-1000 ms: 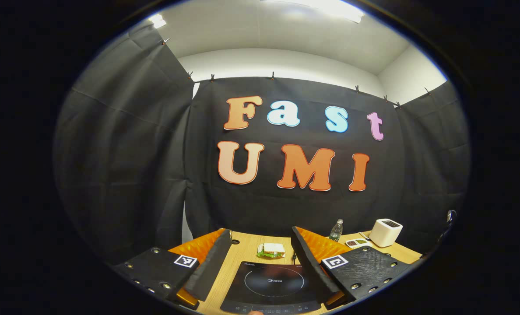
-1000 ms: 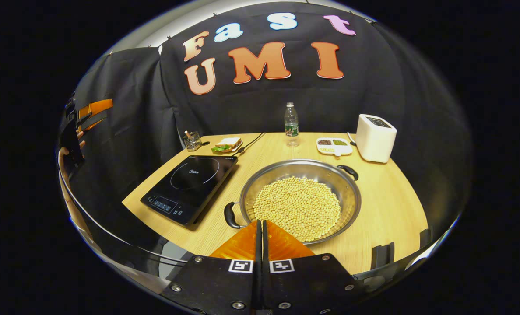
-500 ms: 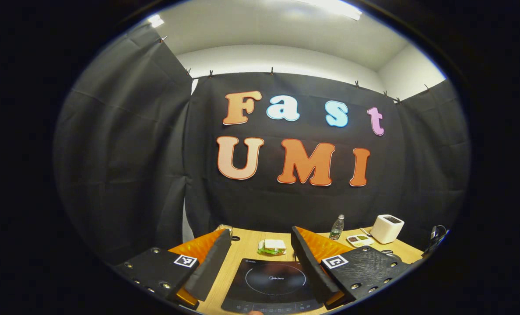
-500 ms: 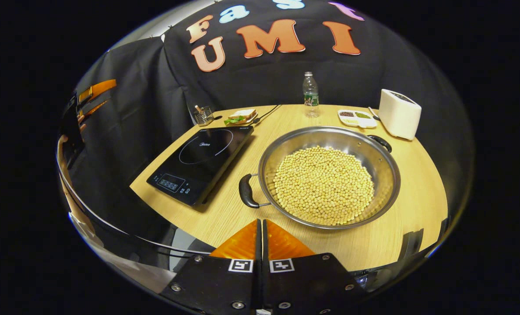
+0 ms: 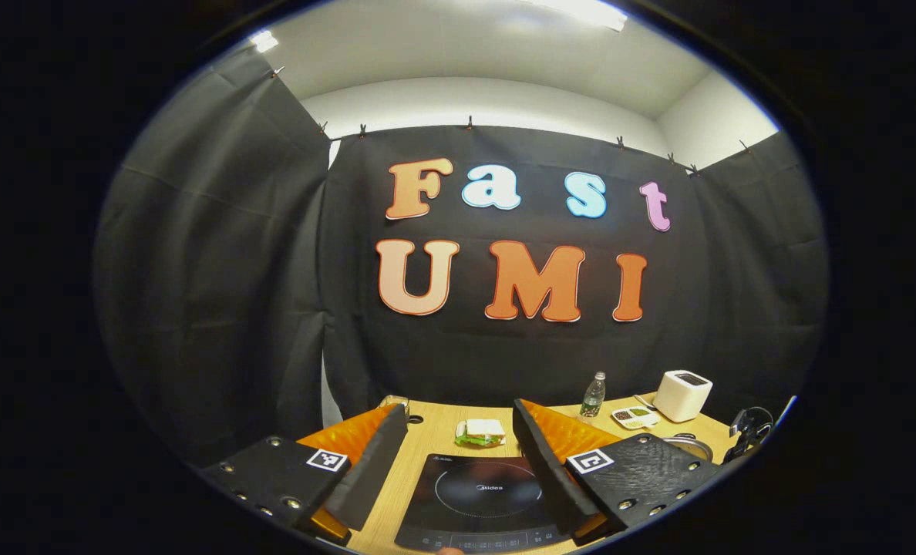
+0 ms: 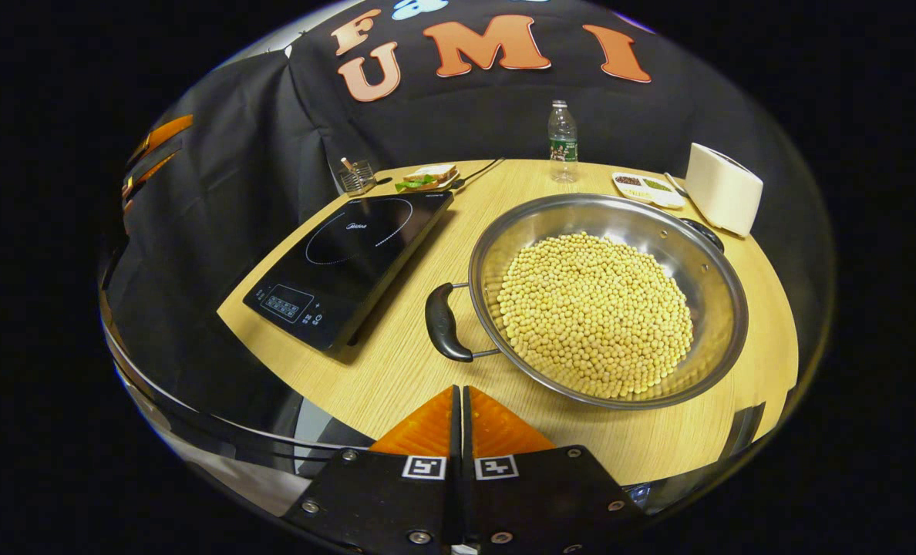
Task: First push the handle of the pot to place it horizontally, then grasp the pot with both hands and set it on the induction cooktop.
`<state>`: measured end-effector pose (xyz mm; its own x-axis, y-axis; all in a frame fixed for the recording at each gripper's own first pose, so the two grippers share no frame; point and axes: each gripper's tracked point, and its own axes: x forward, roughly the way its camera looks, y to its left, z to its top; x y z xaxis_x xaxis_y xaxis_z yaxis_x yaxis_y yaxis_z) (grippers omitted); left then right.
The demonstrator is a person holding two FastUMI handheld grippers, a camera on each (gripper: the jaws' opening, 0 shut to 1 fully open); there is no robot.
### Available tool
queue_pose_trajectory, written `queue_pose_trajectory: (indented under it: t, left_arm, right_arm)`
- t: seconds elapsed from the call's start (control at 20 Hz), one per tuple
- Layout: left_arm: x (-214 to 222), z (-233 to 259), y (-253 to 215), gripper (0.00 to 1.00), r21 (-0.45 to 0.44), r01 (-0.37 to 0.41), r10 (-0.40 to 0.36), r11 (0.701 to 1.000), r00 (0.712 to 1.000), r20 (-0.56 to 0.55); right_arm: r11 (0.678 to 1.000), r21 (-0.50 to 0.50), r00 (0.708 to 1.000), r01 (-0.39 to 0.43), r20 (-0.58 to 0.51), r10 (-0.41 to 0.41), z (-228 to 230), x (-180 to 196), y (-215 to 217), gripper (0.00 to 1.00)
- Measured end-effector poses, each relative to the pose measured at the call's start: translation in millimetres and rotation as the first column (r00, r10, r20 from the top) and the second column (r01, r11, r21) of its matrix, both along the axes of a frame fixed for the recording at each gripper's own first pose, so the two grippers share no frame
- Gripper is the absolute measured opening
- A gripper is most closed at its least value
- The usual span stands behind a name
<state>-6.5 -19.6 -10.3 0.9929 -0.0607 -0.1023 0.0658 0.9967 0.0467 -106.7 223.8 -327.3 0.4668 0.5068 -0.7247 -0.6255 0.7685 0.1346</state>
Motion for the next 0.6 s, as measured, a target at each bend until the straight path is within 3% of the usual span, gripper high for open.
queue_pose_trajectory:
  t: [0.35, 0.6]
  left_arm:
    - [5.0, -10.9, 3.2, 0.88, 0.001, -0.007, 0.007, 1.0, 1.0, -0.013]
    - [10.1, -21.5, 4.5, 0.87, 0.0, -0.028, 0.028, 1.0, 0.999, -0.022]
  right_arm:
    - [0.998, -0.05, 0.999, 0.025, -0.04, -0.027, -15.9, 8.0, 12.4, 0.0]
    - [0.997, -0.075, 0.999, 0.032, -0.01, -0.032, -16.6, 21.8, 27.0, 0.0]
